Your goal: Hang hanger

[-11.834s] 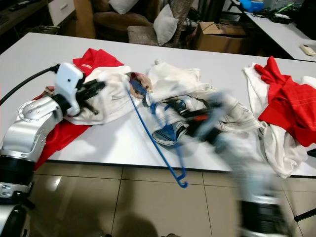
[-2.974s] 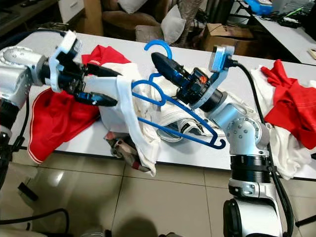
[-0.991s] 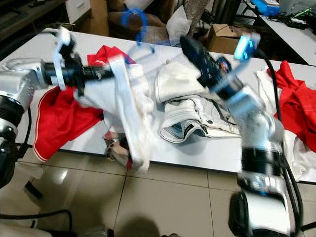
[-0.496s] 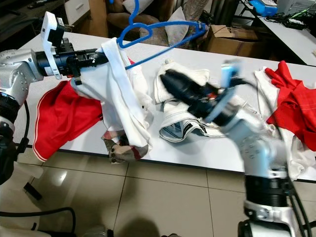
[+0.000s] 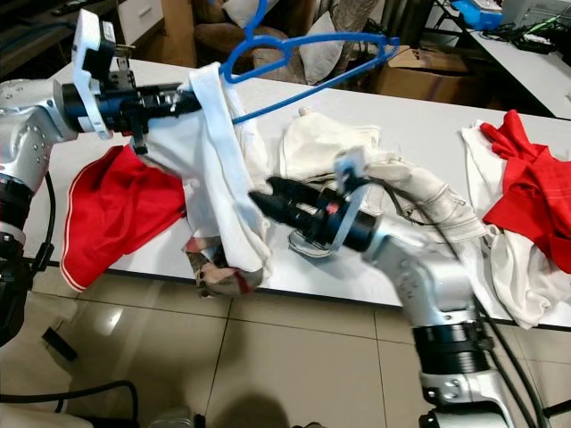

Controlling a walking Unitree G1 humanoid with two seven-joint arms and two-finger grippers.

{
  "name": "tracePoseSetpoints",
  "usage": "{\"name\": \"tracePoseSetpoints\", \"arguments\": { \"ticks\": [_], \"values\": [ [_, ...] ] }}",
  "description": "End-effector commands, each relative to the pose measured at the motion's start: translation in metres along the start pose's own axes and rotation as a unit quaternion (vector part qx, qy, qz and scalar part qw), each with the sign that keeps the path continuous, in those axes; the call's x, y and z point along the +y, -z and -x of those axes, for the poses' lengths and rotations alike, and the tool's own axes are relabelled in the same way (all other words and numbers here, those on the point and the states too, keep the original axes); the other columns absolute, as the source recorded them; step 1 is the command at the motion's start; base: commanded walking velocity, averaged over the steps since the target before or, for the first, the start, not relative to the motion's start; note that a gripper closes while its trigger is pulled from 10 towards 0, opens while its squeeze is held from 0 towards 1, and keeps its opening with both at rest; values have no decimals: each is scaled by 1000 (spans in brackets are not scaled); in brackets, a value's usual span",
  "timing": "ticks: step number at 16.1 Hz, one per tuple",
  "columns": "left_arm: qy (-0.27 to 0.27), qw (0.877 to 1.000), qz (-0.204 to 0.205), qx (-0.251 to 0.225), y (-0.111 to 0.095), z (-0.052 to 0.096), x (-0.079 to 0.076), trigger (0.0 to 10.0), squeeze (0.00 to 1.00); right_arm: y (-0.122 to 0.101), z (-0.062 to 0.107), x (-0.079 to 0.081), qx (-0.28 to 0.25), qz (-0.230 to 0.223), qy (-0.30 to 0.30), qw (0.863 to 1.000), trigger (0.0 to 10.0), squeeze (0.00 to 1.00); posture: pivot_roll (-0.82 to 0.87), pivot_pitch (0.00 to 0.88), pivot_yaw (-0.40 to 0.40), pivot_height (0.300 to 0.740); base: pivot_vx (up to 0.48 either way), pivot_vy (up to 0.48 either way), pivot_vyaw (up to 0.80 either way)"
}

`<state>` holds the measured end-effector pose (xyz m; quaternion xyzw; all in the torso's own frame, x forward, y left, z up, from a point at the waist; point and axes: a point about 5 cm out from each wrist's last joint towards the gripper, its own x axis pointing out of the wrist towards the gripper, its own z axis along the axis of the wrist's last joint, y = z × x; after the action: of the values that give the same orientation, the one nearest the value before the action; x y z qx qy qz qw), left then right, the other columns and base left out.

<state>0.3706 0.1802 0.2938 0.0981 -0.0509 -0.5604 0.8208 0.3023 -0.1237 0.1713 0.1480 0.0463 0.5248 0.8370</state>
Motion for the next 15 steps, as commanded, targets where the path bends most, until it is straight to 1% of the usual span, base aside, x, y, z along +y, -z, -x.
{"name": "tracePoseSetpoints", "arguments": {
  "ticks": [1,2,4,7,8,9,10,11,12,13,15],
  "values": [
    [4,1000,-7,-14,-8,1,-1,0,0,-1,-2,-2,9,17,1,1000,10000,0,-17,0,-22,740,0,0,0],
    [5,1000,-7,-19,-10,2,-2,0,0,1,-3,-2,14,19,-5,1000,10000,0,-17,0,-22,740,0,0,0],
    [-7,999,-6,-33,-17,4,0,0,0,9,-4,5,38,17,-61,997,10000,0,-16,0,-22,740,0,0,0],
    [-14,999,-5,-47,-23,6,1,0,0,19,-3,11,59,7,-106,993,10000,0,-13,0,-23,740,0,0,0],
    [-16,999,-5,-49,-24,6,1,0,0,21,-3,12,63,5,-111,992,10000,0,-12,0,-23,740,0,0,0],
    [-18,999,-5,-49,-24,6,1,0,0,22,-3,12,64,4,-113,991,7686,0,-12,0,-23,740,0,0,0],
    [-26,998,-7,-51,-25,7,3,0,0,24,-2,12,71,3,-119,990,1765,0,-12,0,-23,740,0,0,0],
    [-29,998,-8,-52,-25,7,3,0,0,25,-2,12,75,2,-121,990,1765,0,-12,0,-23,740,0,0,0],
    [-39,998,-8,-56,-27,9,5,0,0,28,1,12,89,4,-125,988,0,0,-13,0,-23,740,0,0,0],
    [-46,997,-9,-58,-28,10,7,0,0,32,4,12,102,5,-128,986,0,0,-13,0,-22,740,0,0,0],
    [-52,997,-10,-58,-29,11,8,0,0,36,6,12,113,5,-130,985,0,0,-12,0,-23,740,0,0,0]
  ]
}}
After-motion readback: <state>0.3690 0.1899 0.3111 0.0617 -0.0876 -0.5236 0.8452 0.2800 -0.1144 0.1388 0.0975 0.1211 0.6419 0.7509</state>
